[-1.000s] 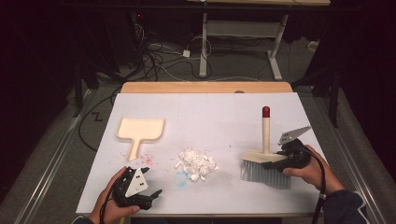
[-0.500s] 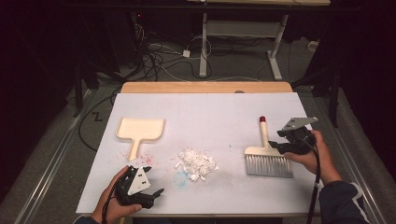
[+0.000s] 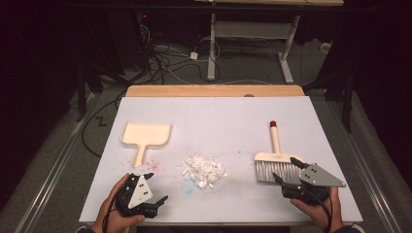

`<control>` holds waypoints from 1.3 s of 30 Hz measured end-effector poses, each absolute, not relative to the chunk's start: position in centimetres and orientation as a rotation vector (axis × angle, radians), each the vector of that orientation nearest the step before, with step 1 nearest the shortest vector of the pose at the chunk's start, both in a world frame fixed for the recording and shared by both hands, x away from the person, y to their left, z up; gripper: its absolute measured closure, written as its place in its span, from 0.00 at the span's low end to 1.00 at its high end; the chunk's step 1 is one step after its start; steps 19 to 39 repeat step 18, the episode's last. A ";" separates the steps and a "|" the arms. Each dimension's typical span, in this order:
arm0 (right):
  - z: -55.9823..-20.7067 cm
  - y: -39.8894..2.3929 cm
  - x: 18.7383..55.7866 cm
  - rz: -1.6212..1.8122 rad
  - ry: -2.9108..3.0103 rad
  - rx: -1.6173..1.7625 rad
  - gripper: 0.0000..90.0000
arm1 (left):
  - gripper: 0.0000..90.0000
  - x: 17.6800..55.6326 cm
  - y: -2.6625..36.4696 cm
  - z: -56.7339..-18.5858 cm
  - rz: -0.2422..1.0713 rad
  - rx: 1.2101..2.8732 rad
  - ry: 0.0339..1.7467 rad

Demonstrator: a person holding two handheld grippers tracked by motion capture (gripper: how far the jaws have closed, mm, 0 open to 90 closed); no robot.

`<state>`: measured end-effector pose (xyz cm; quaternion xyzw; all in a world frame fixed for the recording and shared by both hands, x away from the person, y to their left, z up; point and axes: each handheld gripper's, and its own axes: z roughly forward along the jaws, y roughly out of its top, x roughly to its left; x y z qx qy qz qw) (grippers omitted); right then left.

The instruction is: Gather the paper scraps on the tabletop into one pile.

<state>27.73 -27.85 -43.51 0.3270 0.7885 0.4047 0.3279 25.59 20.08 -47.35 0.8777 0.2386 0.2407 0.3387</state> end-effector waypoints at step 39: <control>-43.2 -28.0 27.1 1.037 2.013 0.838 0.27 | 0.18 26.4 19.6 -47.5 0.635 2.304 0.628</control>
